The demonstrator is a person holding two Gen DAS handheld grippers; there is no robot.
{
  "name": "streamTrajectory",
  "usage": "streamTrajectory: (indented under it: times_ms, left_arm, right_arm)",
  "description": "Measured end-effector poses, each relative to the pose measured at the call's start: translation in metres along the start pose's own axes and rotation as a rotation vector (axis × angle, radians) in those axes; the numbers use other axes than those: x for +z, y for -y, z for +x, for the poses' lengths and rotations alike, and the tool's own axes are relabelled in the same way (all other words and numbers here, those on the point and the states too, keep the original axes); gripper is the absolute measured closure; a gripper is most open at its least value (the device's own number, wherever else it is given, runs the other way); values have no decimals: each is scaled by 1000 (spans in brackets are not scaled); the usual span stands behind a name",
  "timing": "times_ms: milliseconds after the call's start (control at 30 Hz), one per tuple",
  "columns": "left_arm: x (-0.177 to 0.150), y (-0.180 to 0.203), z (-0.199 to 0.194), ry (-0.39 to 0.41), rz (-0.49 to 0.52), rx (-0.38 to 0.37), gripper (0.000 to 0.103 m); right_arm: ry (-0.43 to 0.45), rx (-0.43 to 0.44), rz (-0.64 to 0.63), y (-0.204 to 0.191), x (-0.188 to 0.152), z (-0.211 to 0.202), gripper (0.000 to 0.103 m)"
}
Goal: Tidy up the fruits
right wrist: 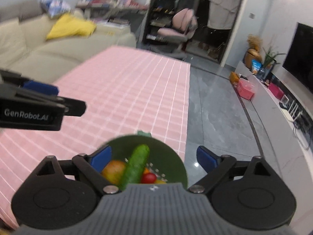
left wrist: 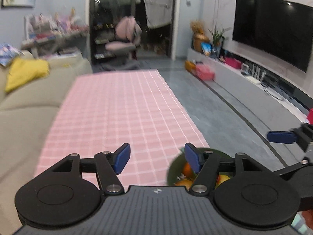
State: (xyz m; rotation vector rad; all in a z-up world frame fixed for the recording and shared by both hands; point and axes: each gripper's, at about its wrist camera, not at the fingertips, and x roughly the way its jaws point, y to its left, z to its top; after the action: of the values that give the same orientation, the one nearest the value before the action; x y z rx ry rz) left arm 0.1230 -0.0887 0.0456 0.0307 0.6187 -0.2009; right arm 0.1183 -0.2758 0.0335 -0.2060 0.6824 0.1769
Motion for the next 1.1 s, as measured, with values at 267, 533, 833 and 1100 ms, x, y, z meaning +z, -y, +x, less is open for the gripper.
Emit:
streamTrajectory:
  times_ms: [267,533,833,1100]
  left_arm:
    - [-12,-12,-49,99,16,110,15]
    - [-37,-21,-76,93,21,199,15]
    - [-65,-17,-60,28,34,231,12]
    - [-94,-17,-32,-107,49,213,12]
  right_arm:
    - [134,25,101,-28,-15,-54,7]
    - [194,40,149,-56,-40,-79,6]
    - [174,9,121,-71,-68,-80,4]
    - [82,9,154,-62,-82,-49,4]
